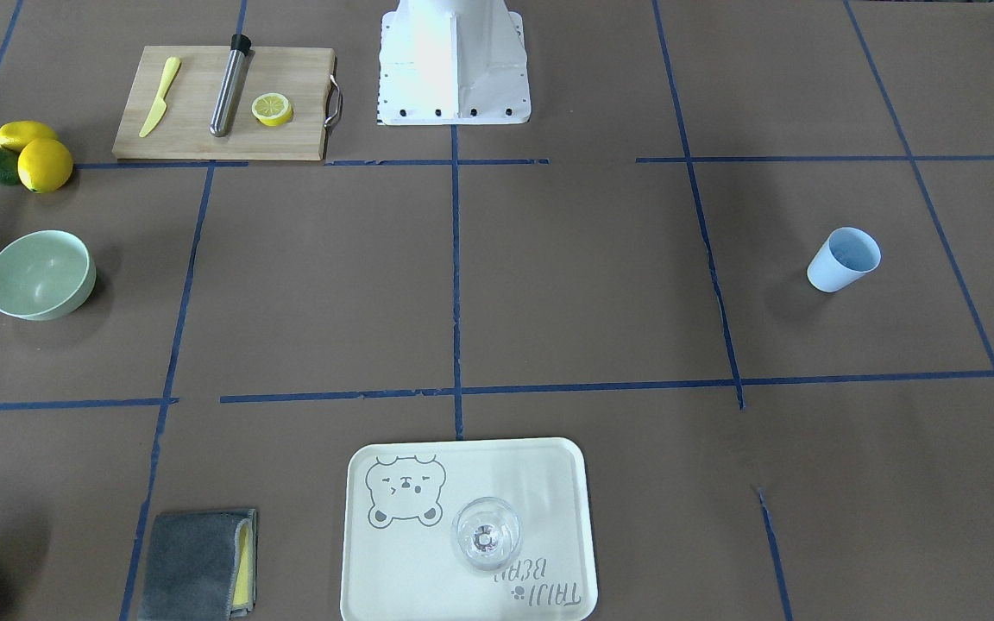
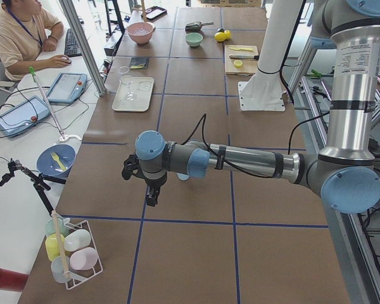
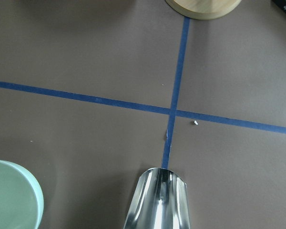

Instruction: Pour ice into bowl

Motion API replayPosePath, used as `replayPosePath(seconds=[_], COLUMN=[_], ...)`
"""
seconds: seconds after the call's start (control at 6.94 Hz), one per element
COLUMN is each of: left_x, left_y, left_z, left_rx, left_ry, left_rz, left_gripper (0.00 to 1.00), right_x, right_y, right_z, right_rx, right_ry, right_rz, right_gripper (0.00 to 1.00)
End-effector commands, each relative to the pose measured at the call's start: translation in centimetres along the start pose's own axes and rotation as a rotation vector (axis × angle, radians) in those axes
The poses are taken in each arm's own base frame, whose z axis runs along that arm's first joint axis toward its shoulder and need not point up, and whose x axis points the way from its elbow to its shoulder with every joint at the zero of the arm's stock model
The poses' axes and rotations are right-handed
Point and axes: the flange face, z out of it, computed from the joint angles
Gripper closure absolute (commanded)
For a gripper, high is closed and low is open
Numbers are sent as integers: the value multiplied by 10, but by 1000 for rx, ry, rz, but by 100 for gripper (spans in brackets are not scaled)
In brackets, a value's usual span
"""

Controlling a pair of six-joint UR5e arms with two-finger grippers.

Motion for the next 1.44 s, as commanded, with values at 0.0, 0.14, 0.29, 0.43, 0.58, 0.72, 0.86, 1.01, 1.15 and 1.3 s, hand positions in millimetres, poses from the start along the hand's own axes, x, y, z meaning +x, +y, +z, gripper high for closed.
replayPosePath(seconds=[0.0, 0.14, 0.29, 0.43, 0.58, 0.72, 0.86, 1.01, 1.15, 1.3], left_x=[1, 3, 3, 3, 4, 4, 5, 5, 5, 6], left_y=[0, 0, 0, 0, 0, 0, -1, 0, 0, 0], left_z=[5, 8, 8, 8, 10, 10, 10, 11, 11, 11], left_rx=[-11, -16, -17, -16, -20, -21, -21, -22, -22, -22], left_ry=[-3, -2, -2, 1, 2, 2, 2, 4, 4, 6], left_rz=[3, 5, 5, 5, 8, 5, 7, 6, 8, 8], left_gripper=[0, 0, 0, 0, 0, 0, 0, 0, 0, 0], right_x=[-14, -45, -71, -115, -140, -150, -151, -134, -122, -122], right_y=[-6, -11, -14, -14, -11, -5, 0, 5, 11, 11], right_z=[2, 3, 18, 55, 84, 112, 139, 158, 167, 168], right_rx=[-3, 16, 10, -62, -88, -89, -64, -31, -28, -35], right_ry=[-51, -70, -102, -133, -151, -170, -154, -131, -127, -130], right_rz=[-9, -92, -151, -159, -167, -164, -155, -167, -168, -160], right_gripper=[0, 0, 0, 0, 0, 0, 0, 0, 0, 67])
